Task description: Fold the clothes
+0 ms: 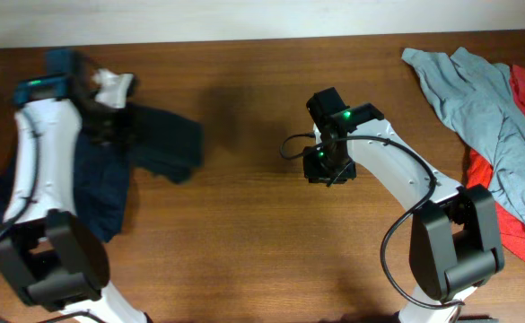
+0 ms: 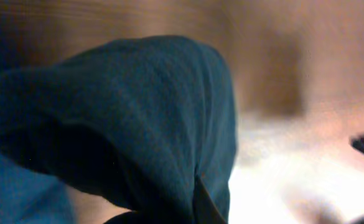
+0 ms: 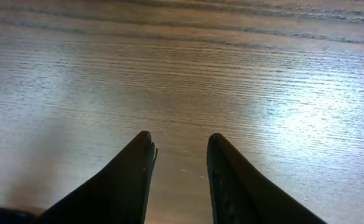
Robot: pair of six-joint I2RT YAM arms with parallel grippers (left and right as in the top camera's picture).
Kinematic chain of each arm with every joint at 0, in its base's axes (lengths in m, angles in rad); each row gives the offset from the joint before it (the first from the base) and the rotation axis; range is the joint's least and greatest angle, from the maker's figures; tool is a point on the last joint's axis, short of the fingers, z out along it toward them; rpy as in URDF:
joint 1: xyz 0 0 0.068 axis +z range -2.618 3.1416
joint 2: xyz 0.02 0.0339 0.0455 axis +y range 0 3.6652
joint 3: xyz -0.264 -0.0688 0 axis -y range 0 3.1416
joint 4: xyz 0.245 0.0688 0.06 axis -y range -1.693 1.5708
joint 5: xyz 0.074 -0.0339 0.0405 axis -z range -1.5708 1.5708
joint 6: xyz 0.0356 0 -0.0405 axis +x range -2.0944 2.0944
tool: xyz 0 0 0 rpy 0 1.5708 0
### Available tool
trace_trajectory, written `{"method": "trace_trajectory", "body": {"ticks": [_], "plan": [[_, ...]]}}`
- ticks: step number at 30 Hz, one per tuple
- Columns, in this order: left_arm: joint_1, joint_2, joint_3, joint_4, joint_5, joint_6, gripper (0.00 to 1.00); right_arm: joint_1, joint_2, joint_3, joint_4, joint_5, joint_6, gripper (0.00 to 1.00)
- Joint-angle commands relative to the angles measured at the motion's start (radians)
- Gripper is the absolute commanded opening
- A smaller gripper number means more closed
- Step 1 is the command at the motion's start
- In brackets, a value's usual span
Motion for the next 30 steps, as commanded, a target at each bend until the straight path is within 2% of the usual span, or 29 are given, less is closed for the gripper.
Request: {"method": "trace_trajectory", "body": {"ticks": [1,6,12,17,25,26,27,28,29,30], "plan": [[0.127,-0.001,0.003,0.033,-0.032,0.038,0.01,-0.001,-0.007,-0.003,0.002,0.020,-0.010,0.33],[0.209,0.004,0.001,0.089,-0.102,0.038,0.00,-0.001,-0.006,-0.003,0.005,0.020,-0.010,0.33],[0.233,0.050,-0.002,0.135,-0.200,0.033,0.01,-0.001,-0.006,-0.003,0.003,0.019,-0.006,0.33],[0.233,0.116,-0.002,0.148,-0.391,-0.088,0.01,-0.001,-0.006,-0.003,-0.010,0.019,-0.006,0.33],[0.233,0.141,-0.002,0.165,-0.588,-0.231,0.01,-0.001,-0.006,-0.003,-0.025,0.019,-0.007,0.32],[0.233,0.141,-0.002,0.162,-0.604,-0.246,0.08,-0.001,-0.006,-0.003,-0.026,0.019,-0.007,0.32],[0.233,0.141,-0.002,0.155,-0.617,-0.269,0.29,-0.001,-0.007,-0.003,-0.027,0.019,-0.007,0.32],[0.233,0.140,-0.002,0.151,-0.625,-0.290,0.78,-0.001,-0.007,-0.003,-0.027,0.019,-0.007,0.32],[0.233,0.140,0.002,0.145,-0.625,-0.299,0.99,-0.001,-0.006,-0.003,-0.027,0.020,-0.007,0.32],[0.233,0.140,0.008,0.136,-0.625,-0.301,0.99,-0.001,-0.006,-0.003,-0.027,0.020,-0.007,0.32]]}}
